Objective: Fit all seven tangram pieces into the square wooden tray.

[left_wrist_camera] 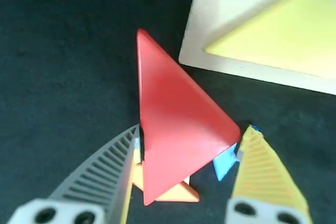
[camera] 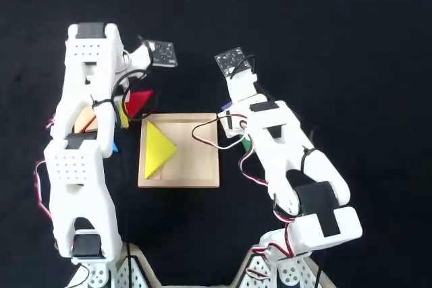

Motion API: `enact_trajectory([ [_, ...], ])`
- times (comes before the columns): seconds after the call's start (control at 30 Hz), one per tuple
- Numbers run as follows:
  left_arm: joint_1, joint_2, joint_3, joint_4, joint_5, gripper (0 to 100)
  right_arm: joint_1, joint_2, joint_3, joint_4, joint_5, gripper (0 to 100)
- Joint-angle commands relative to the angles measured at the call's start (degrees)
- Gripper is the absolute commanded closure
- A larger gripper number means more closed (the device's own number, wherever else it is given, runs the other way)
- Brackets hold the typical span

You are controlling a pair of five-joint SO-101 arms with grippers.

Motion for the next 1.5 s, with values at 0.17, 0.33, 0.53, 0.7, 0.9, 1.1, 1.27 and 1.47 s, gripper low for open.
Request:
enact_trajectory([
  [0.17,3.6,-1.5,-5.8,2.9,11.5,86,1.6,-0.3,-3.1,-0.3,-0.1,98.7],
  [0.33,8.7,-8.6,0.0,3.0,30.1,86,4.9,-0.5,-3.5,-0.3,-0.5,98.7],
  [0.53,9.6,-21.3,12.7,1.4,44.9,86,6.7,-0.5,-4.8,1.0,-0.6,98.7],
  [0.7,0.1,-27.6,16.3,-0.9,42.7,86,6.8,-0.5,-4.8,1.0,-0.6,98.7],
  [0.9,-16.0,-28.7,24.4,-0.9,19.6,86,6.6,-0.5,-4.7,1.1,-0.6,98.7],
  [1.1,-28.5,-28.6,34.2,-1.4,4.1,86,-1.7,-0.3,-4.1,4.9,4.9,98.8],
  [1.27,-37.6,-28.3,40.0,-9.0,-0.6,86,-8.7,0.0,-2.6,6.0,12.8,98.8],
  [1.47,-40.5,-28.3,49.1,-20.6,-0.6,86,-11.9,-1.3,-4.8,9.4,12.8,98.8],
])
